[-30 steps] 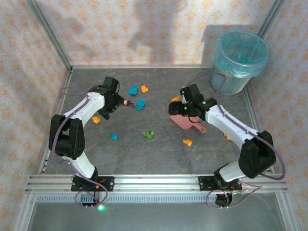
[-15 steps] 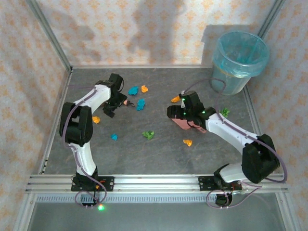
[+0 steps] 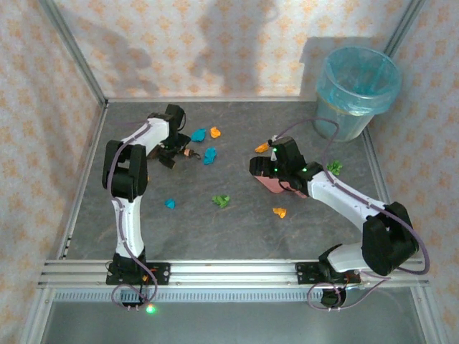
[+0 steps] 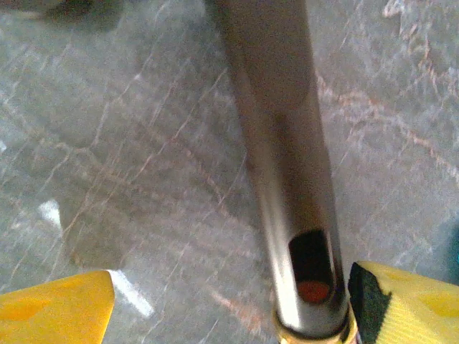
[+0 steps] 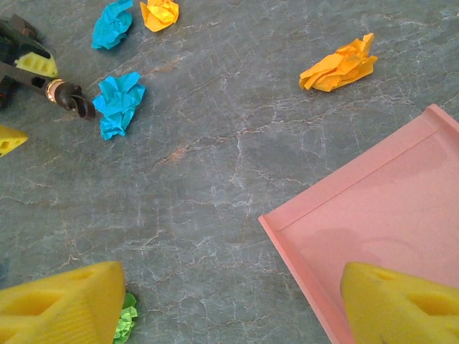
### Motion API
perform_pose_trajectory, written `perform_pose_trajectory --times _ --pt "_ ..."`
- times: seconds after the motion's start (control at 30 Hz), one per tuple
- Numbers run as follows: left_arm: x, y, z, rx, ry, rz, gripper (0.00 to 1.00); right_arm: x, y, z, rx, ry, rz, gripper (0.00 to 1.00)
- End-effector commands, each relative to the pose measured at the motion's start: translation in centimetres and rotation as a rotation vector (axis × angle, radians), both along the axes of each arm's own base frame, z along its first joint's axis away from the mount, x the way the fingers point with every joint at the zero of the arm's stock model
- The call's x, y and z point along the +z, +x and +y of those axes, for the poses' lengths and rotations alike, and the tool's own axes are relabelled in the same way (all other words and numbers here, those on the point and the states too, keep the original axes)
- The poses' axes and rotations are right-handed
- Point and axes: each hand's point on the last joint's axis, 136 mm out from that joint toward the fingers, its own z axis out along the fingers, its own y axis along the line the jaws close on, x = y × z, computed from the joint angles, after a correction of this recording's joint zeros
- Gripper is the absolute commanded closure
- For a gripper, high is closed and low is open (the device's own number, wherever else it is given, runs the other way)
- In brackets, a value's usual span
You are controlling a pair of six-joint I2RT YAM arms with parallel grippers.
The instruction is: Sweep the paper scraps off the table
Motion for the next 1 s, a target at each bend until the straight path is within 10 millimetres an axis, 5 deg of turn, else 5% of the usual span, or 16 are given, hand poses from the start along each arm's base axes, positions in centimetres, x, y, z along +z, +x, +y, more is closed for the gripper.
perform_pose_trajectory --times 0.0,0.23,0.7,0.97 --pt "0.4 0.2 1.2 0.021 0.016 0.021 0.16 0.8 0.2 0.1 -0.014 0.026 -0.032 0.21" --pt "-0.4 0.4 1.1 0.004 0.009 0.033 0.24 0.4 0.3 0.6 -0.008 0.042 -0.005 0.21" --pt "-0.9 0.8 1.5 -0.045 0.003 0.057 0.62 0.4 0.3 1.2 -0.004 0.075 0.014 0.22" --pt "-1.0 0.5 1.3 -0.075 0.001 0.061 0.62 0.0 0.1 1.3 -0.005 0.084 0.038 0.22"
